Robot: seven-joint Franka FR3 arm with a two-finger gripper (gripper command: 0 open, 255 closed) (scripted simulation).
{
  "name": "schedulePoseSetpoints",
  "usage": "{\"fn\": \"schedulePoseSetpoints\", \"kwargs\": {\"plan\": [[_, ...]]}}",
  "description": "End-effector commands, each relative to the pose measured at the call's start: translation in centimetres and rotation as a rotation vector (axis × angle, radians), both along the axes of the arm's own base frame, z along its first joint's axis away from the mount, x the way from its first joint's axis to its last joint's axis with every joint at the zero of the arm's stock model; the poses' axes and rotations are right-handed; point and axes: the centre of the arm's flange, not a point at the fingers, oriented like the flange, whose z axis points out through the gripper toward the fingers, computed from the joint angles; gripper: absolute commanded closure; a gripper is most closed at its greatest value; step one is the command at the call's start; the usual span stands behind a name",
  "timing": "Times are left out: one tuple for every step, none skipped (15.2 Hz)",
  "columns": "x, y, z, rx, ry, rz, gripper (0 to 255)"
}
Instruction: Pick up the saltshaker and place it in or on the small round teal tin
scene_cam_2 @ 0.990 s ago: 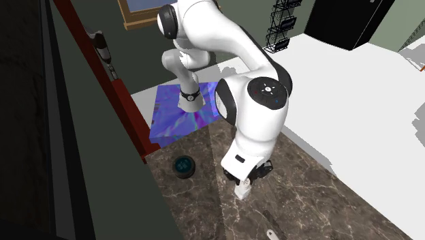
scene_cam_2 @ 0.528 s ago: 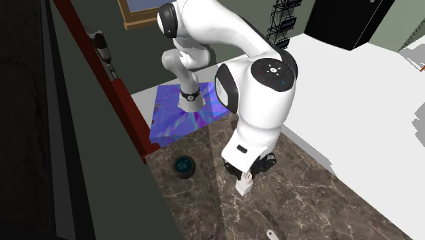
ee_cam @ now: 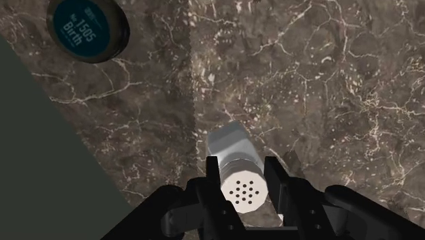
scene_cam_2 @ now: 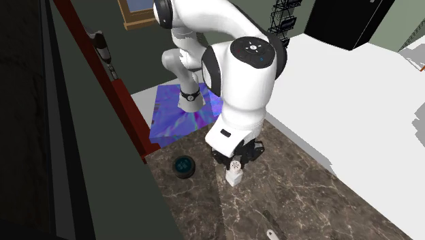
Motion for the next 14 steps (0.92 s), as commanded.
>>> {"fn": "schedulePoseSetpoints", "kwargs": {"plan": [[-1.6,-2.2,0.7,0.000,0.000,0.000,255],[-2.4,-3.3,0.9,0.000,0.000,0.000,255],[-3.1,-4.3,1.1,0.000,0.000,0.000,255],[-3.9,-5.4,1.4,0.000,0.000,0.000,255],[-4.6,-6.4,1.6,0.000,0.000,0.000,255],[-5.4,-7.5,1.8,0.000,0.000,0.000,255],[-6.1,-8.5,2.0,0.000,0.000,0.000,255],[-6.9,-9.6,2.3,0.000,0.000,0.000,255],[-7.7,-10.7,2.5,0.000,0.000,0.000,255],[-8.4,-11.7,2.7,0.000,0.000,0.000,255],[-9.2,-12.8,3.0,0.000,0.000,0.000,255],[-9.9,-13.8,3.2,0.000,0.000,0.000,255],[-10.7,-14.9,3.4,0.000,0.000,0.000,255],[-12.2,-16.9,3.9,0.000,0.000,0.000,255]]}}
